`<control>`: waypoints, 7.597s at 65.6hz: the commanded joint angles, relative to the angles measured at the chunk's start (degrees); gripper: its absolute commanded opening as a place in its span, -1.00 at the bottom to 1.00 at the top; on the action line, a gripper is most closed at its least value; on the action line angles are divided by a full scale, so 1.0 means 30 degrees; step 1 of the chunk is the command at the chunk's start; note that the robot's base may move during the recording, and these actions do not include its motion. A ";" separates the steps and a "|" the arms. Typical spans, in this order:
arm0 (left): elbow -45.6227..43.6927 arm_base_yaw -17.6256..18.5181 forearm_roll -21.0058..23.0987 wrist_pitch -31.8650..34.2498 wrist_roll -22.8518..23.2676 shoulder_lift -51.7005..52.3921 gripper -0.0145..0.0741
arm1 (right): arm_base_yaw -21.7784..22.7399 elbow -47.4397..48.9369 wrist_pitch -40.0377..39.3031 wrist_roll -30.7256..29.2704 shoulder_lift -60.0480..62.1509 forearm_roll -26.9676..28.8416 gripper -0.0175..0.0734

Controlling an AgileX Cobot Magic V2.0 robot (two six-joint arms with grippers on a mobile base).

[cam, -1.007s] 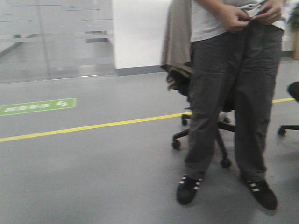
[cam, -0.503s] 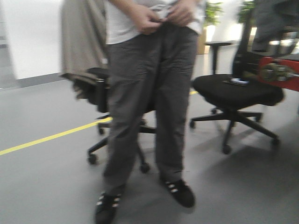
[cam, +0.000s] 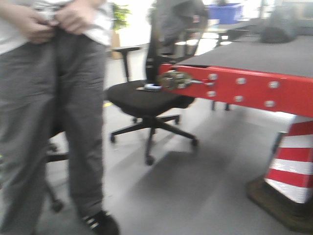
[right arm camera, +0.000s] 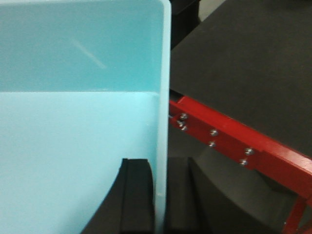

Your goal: Fetch blue bin and place on conveyor start

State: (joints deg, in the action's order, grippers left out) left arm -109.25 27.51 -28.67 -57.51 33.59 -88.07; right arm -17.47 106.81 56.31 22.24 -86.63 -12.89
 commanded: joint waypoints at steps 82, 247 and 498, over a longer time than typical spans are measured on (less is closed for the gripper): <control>-0.0198 -0.0106 -0.1338 0.0144 -0.0178 0.0255 -0.92 | 0.0240 0.0205 -0.0079 -0.0159 0.0353 -0.1303 -0.96; -0.0198 -0.0107 -0.1338 0.1104 -0.0178 0.0255 -0.92 | 0.0240 0.0205 -0.0079 -0.0159 0.0353 -0.1303 -0.96; 2.7837 -0.4787 0.1181 1.5414 0.3319 2.1495 -0.92 | 0.1781 -2.3805 -1.4127 -0.0231 1.5638 -0.0924 -0.98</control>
State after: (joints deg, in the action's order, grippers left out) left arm -26.68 15.64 -25.37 -9.42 43.40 -28.01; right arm -14.07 35.26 14.67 22.11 -40.43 -15.00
